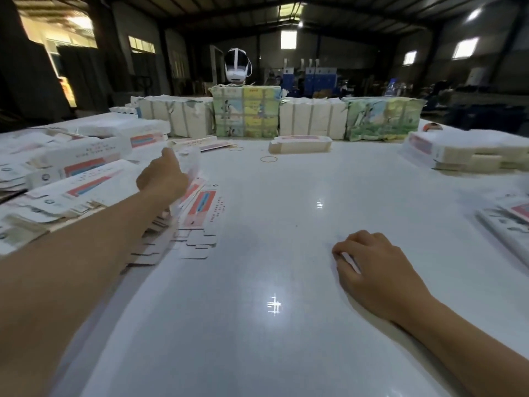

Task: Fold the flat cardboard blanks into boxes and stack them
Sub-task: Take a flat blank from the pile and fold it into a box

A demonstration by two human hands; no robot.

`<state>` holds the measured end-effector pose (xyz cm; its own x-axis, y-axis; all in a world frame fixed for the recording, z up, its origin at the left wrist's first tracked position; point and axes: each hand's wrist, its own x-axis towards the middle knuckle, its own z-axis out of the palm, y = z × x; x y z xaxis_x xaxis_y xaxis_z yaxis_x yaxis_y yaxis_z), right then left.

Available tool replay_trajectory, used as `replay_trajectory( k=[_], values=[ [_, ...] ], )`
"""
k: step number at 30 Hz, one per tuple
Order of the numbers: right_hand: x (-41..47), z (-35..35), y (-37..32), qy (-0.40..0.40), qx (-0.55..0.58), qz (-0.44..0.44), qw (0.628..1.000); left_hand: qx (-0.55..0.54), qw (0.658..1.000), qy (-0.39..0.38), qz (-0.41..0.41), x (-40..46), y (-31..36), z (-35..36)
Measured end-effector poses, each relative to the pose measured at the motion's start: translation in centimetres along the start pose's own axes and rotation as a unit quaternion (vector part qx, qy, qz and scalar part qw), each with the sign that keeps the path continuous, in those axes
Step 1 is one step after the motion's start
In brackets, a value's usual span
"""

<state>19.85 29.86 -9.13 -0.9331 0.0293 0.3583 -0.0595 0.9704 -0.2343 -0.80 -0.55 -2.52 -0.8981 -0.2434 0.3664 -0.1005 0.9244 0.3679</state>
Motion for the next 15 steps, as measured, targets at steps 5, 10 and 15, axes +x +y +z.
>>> replay_trajectory(
  k=[5,10,15],
  values=[
    [-0.1,-0.4,-0.2,-0.009,0.006,0.002,1.000,-0.410,0.898,-0.159,0.022,-6.0,5.1,-3.0],
    [0.1,-0.9,0.1,-0.030,0.046,0.022,0.998,-0.452,0.826,-0.332,0.058,-13.0,5.8,-2.3],
    [-0.5,-1.2,0.9,-0.055,0.167,-0.009,0.984,-0.472,0.758,-0.443,0.086,-15.5,3.5,-2.5]
  ],
)
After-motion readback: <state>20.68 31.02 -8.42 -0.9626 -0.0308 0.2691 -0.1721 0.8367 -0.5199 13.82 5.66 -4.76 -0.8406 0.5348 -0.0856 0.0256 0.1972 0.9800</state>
